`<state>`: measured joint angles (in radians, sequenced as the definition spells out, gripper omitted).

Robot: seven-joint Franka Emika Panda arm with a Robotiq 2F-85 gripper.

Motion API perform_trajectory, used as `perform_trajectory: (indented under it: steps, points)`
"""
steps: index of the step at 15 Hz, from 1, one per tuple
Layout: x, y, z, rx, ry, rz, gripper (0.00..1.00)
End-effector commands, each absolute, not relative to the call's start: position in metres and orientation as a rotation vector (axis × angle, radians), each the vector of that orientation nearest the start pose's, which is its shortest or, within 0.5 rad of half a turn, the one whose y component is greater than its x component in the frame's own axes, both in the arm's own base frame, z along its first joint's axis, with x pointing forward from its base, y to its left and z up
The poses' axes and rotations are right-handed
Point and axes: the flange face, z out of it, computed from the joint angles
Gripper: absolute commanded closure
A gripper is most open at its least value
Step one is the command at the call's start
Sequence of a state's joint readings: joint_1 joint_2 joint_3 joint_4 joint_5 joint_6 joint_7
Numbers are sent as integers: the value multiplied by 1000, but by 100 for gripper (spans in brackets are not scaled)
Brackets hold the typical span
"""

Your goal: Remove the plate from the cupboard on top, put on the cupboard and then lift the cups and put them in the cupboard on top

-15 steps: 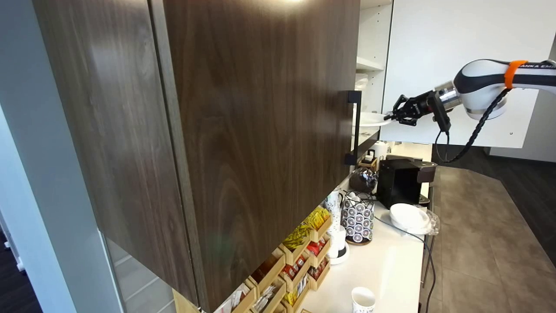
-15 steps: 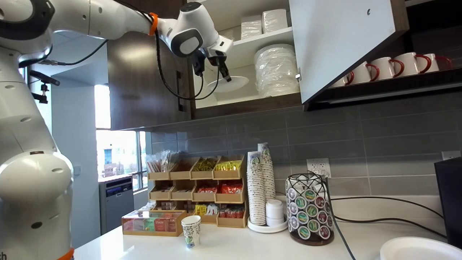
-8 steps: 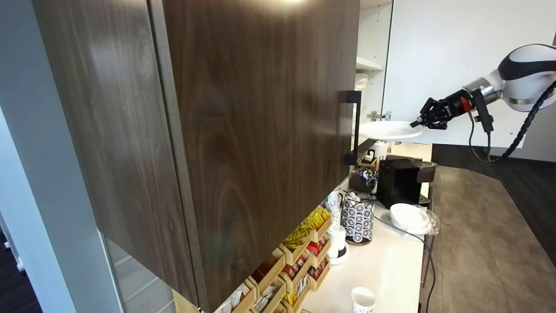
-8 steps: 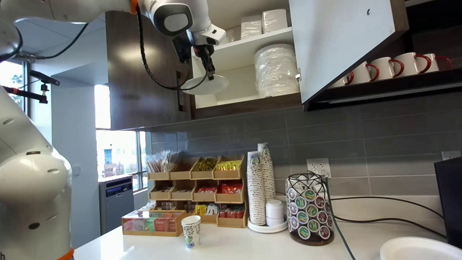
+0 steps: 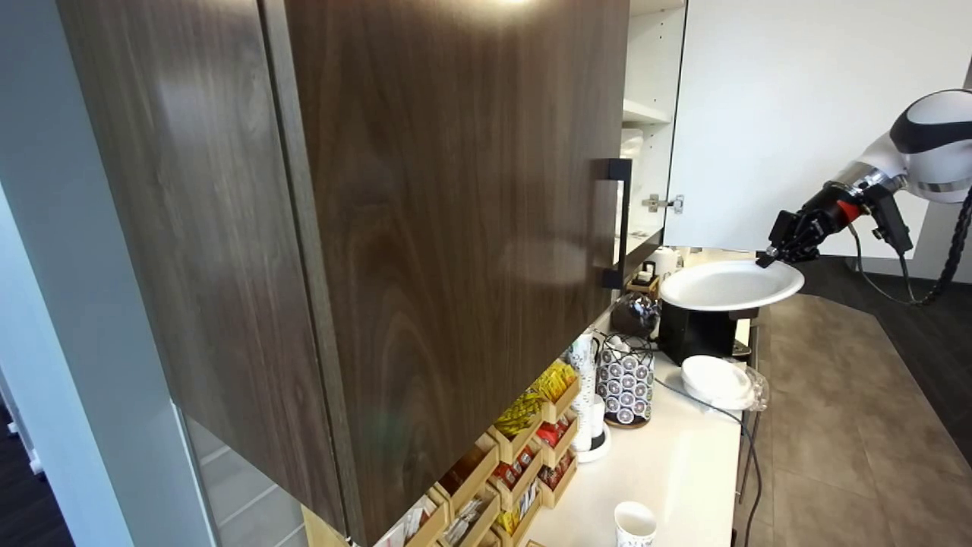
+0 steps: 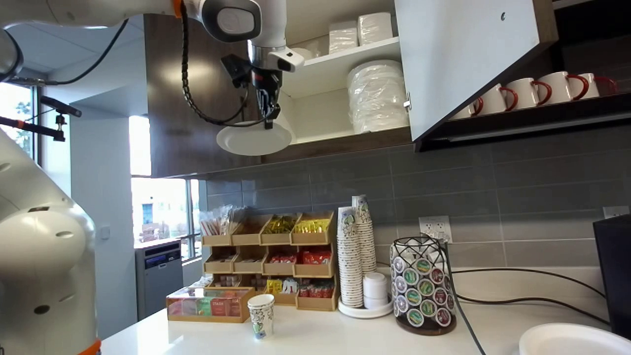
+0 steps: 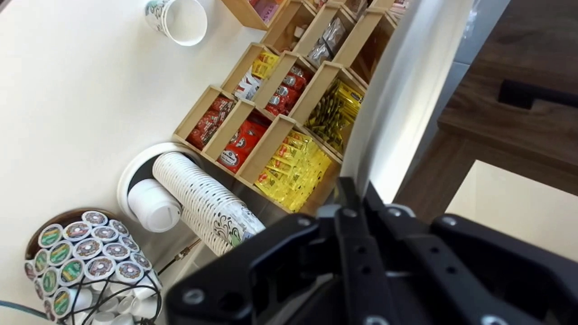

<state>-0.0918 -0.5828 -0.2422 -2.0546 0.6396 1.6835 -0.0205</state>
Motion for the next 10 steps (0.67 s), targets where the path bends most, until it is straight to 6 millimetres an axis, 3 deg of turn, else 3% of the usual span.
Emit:
perform_trajectory:
  steps: [1,6,10]
  points:
    - [368,-101,693,-2356,349,-386,96]
    - [367,-101,693,-2357,347,-387,96]
    - [376,-110,616,-2370,434,-231,99]
